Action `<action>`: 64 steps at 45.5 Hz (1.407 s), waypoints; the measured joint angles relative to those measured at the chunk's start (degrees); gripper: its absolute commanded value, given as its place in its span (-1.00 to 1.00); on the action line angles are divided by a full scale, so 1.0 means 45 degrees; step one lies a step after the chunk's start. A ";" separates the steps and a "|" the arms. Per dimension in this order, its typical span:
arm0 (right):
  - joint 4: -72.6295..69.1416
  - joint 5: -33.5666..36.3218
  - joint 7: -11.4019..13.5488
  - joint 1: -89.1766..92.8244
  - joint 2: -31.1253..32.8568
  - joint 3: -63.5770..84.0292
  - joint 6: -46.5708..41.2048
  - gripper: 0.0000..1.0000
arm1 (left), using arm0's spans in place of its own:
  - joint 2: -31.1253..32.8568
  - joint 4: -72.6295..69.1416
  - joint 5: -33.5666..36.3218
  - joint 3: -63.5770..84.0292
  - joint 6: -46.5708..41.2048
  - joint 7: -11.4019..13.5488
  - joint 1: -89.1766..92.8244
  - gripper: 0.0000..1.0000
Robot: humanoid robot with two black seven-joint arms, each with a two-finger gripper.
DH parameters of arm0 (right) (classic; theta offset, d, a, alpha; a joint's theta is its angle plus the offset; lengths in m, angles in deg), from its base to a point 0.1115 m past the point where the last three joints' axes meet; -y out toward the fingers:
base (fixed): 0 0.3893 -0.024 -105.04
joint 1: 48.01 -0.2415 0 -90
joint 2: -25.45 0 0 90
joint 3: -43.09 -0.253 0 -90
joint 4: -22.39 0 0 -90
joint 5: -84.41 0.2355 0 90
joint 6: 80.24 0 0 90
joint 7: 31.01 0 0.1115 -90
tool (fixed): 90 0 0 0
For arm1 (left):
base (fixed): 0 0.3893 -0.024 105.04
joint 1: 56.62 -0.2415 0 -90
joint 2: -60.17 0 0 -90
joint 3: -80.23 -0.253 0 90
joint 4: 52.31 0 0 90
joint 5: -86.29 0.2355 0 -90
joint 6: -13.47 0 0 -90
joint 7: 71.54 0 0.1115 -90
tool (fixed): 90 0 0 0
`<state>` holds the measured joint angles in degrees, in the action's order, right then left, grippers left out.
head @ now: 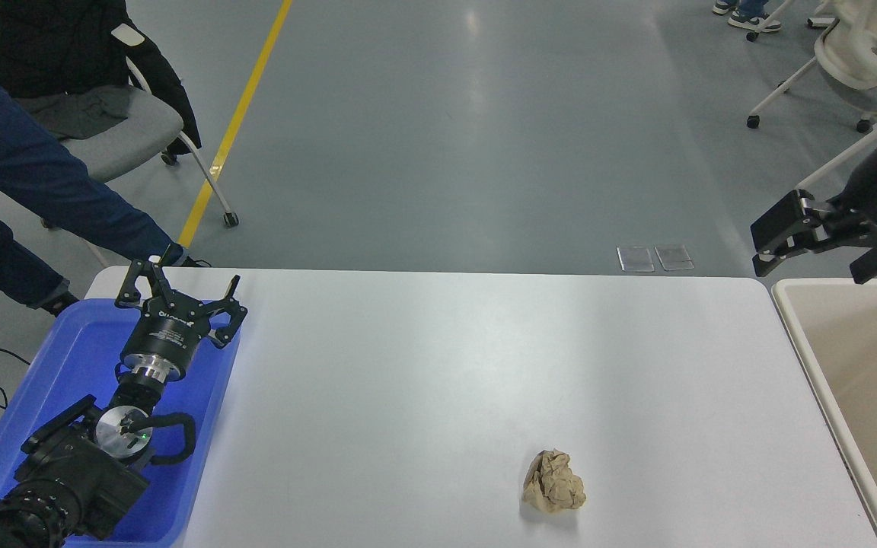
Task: Pick up paper ball place in dustbin
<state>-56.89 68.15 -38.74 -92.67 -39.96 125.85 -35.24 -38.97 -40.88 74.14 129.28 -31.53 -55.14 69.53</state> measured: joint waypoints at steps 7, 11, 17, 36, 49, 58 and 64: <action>0.0000 0.0000 0.0000 -0.0010 0.0003 -0.0017 0.0000 1.00 | 0.0000 0.0000 0.0011 0.0000 0.0000 -0.0017 0.0006 1.00; 0.0000 0.0000 0.0000 -0.0023 0.0003 -0.0017 0.0000 1.00 | 0.0000 0.0000 0.0016 0.0000 0.0000 -0.0019 0.0009 1.00; 0.0000 0.0000 0.0000 -0.0031 0.0003 -0.0017 0.0000 1.00 | 0.0000 0.0000 0.0018 0.0000 0.0000 -0.0019 0.0011 1.00; 0.0000 0.0000 0.0000 0.0028 -0.0056 -0.0039 0.0000 1.00 | 0.0000 0.0000 0.0007 0.0000 0.0000 -0.0016 -0.0004 1.00; -0.0001 0.0000 -0.0002 0.0202 -0.0035 -0.0038 0.0000 1.00 | 0.0000 0.0000 0.0005 0.0000 0.0000 0.0000 -0.0006 1.00; -0.0001 0.0000 0.0000 0.0544 0.0089 0.0094 0.0000 1.00 | 0.0000 0.0000 -0.0005 0.0000 0.0000 0.0000 -0.0006 1.00; -0.0001 0.0012 -0.0004 0.0692 0.0097 0.0034 0.0000 1.00 | 0.0000 0.0000 -0.0005 0.0000 0.0000 0.0001 -0.0006 1.00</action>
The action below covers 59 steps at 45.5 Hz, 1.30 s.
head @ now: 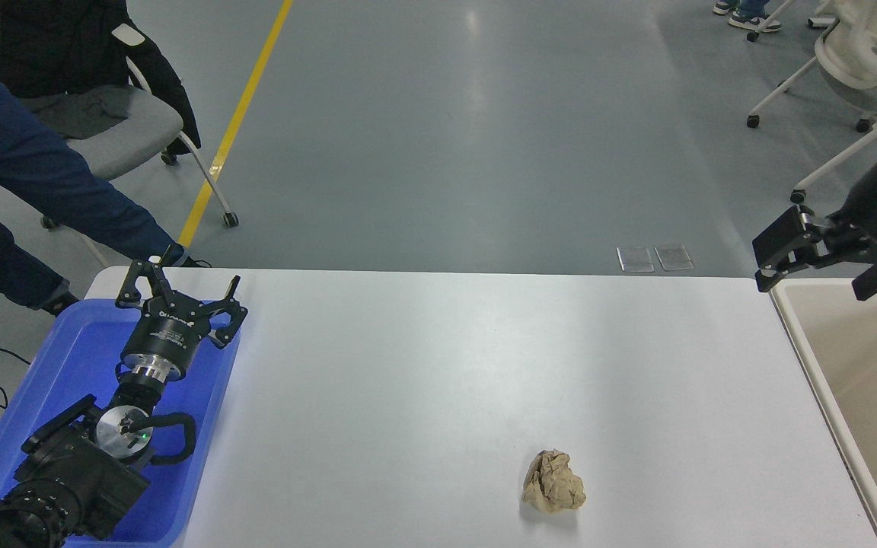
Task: Pick up paper ball place in dustbin
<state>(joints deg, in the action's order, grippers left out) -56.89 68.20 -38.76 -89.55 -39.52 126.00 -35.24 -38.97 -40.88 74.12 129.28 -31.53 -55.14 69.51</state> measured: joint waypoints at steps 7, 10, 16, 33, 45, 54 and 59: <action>0.0001 0.0079 -0.0009 0.0092 -0.0002 -0.0065 0.0000 1.00 | 0.0000 0.0000 0.0002 0.0000 0.0000 0.0000 0.0000 1.00; 0.0015 0.0102 -0.0011 0.0117 -0.0005 -0.0095 0.0000 1.00 | 0.0000 0.0000 0.0009 0.0000 0.0000 -0.0001 0.0000 1.00; 0.0016 0.0131 -0.0014 0.0140 -0.0029 -0.0157 0.0000 1.00 | 0.0003 0.0000 0.0014 0.0000 0.0000 -0.0002 0.0009 1.00; 0.0086 0.0146 -0.0013 0.1946 -0.0826 -0.2114 0.0000 1.00 | 0.0009 0.0022 0.0028 0.0000 0.0000 -0.0026 0.0019 1.00; 0.0423 0.0152 0.0010 0.4616 -0.1911 -0.3732 0.2352 1.00 | 0.0004 0.0034 0.0029 0.0001 0.0000 -0.0029 0.0020 1.00; 0.0738 0.0153 0.0010 0.6625 -0.2771 -0.4341 0.4841 1.00 | 0.0006 0.0037 0.0030 0.0000 0.0000 -0.0031 0.0019 1.00; 0.0928 0.0112 0.0006 0.7592 -0.3183 -0.4810 0.5463 1.00 | 0.0004 0.0037 0.0031 0.0000 0.0000 -0.0031 0.0017 1.00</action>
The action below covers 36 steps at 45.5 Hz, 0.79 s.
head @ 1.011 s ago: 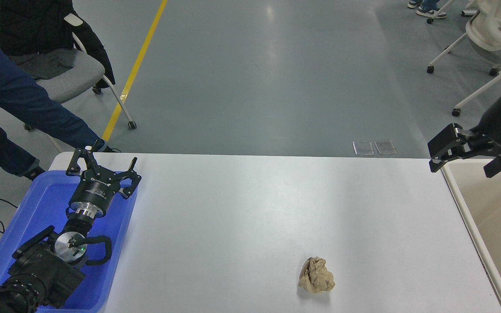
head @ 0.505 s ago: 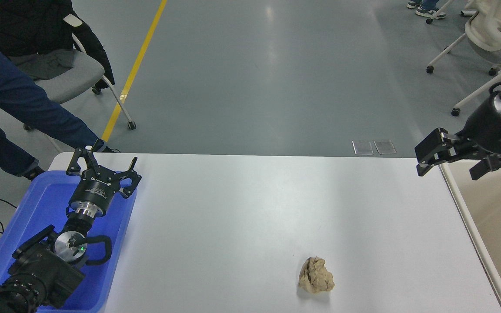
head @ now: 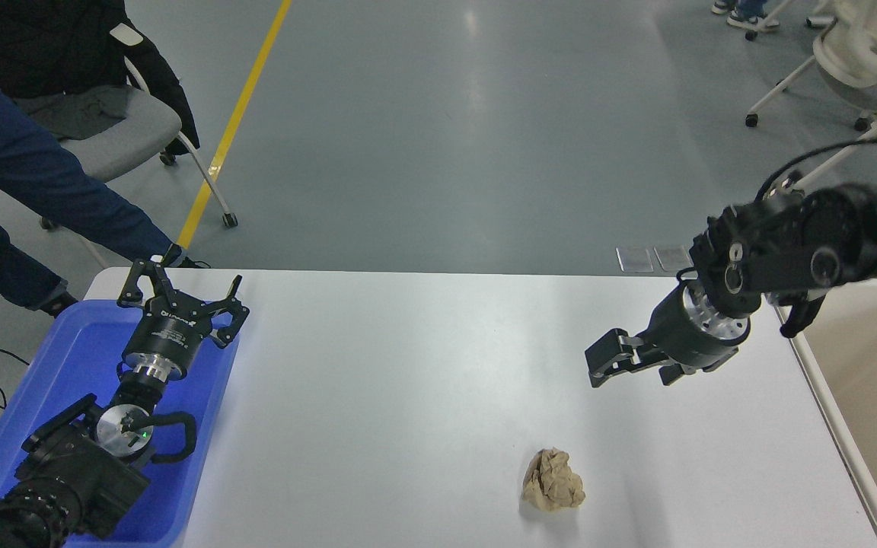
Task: Pick up paper ball place in dustbin
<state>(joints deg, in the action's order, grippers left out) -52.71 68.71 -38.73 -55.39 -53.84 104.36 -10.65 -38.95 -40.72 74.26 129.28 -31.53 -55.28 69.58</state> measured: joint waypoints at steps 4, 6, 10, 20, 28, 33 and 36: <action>0.0100 -0.0059 -0.0001 0.0655 -0.0228 -0.0289 0.0318 1.00 | -0.0003 0.0000 -0.0001 0.0000 0.0000 0.0001 0.0000 1.00; 0.0166 -0.0083 -0.0001 0.0979 -0.0346 -0.0419 0.0471 1.00 | -0.0003 0.0002 -0.0001 0.0000 0.0000 0.0001 -0.0001 1.00; 0.0345 -0.0119 0.0015 0.1467 -0.0559 -0.0627 0.0662 1.00 | -0.0004 0.0002 -0.0001 0.0000 0.0000 0.0003 -0.0006 1.00; 0.0958 -0.0246 0.0029 0.2481 -0.1003 -0.0899 0.0926 1.00 | -0.0004 0.0002 -0.0016 0.0000 0.0000 0.0031 -0.0015 1.00; 0.1335 -0.0352 0.0034 0.3082 -0.1210 -0.0981 0.1103 1.00 | -0.0004 0.0002 -0.0018 0.0000 0.0000 0.0034 -0.0016 1.00; 0.1557 -0.0382 0.0035 0.3438 -0.1293 -0.1013 0.1361 0.99 | -0.0004 0.0002 -0.0019 0.0000 0.0000 0.0035 -0.0011 1.00; 0.1633 -0.0389 0.0036 0.3608 -0.1326 -0.1023 0.1555 0.96 | -0.0004 0.0002 -0.0019 0.0000 0.0000 0.0035 -0.0007 1.00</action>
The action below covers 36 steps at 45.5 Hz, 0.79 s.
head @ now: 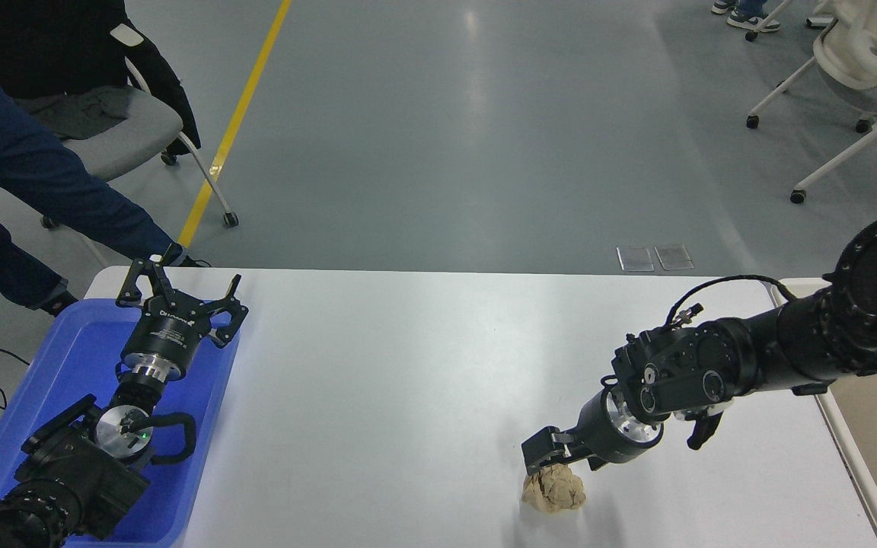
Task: Pick up paper ball place in dustbin
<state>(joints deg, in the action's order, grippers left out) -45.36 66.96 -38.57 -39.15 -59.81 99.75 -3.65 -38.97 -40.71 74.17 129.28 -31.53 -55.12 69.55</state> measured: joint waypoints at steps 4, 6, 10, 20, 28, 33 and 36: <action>0.0096 -0.0010 0.0000 0.0223 -0.0051 -0.0012 0.0255 0.90 | 0.0000 0.0000 0.0000 0.0000 0.0000 -0.0001 0.0005 1.00; 0.0118 -0.0015 0.0003 0.0320 -0.0091 -0.0014 0.0341 0.84 | 0.0000 0.0000 0.0001 0.0000 0.0000 -0.0002 0.0006 1.00; 0.0173 -0.0030 0.0013 0.0511 -0.0148 -0.0016 0.0498 0.79 | 0.0000 0.0000 0.0001 0.0000 0.0000 -0.0013 0.0007 1.00; 0.0310 -0.0096 0.0032 0.1012 -0.0208 -0.0014 0.0768 0.28 | 0.0000 0.0000 0.0001 0.0000 0.0000 -0.0016 0.0009 1.00; 0.0434 -0.0108 0.0047 0.1267 -0.0210 -0.0002 0.0976 -0.33 | 0.0000 0.0000 0.0001 0.0000 0.0000 -0.0017 0.0009 1.00; 0.0459 -0.0065 0.0053 0.1333 -0.0185 0.0014 0.1021 -0.93 | 0.0000 0.0000 0.0001 0.0000 0.0000 -0.0016 0.0009 1.00; 0.0462 -0.0041 0.0053 0.1346 -0.0171 0.0045 0.1022 -1.00 | 0.0000 0.0000 0.0001 0.0000 0.0000 -0.0016 0.0009 1.00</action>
<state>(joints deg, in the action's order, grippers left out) -43.28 66.77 -38.33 -33.10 -60.58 99.96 0.95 -38.97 -40.71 74.17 129.28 -31.53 -55.20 69.59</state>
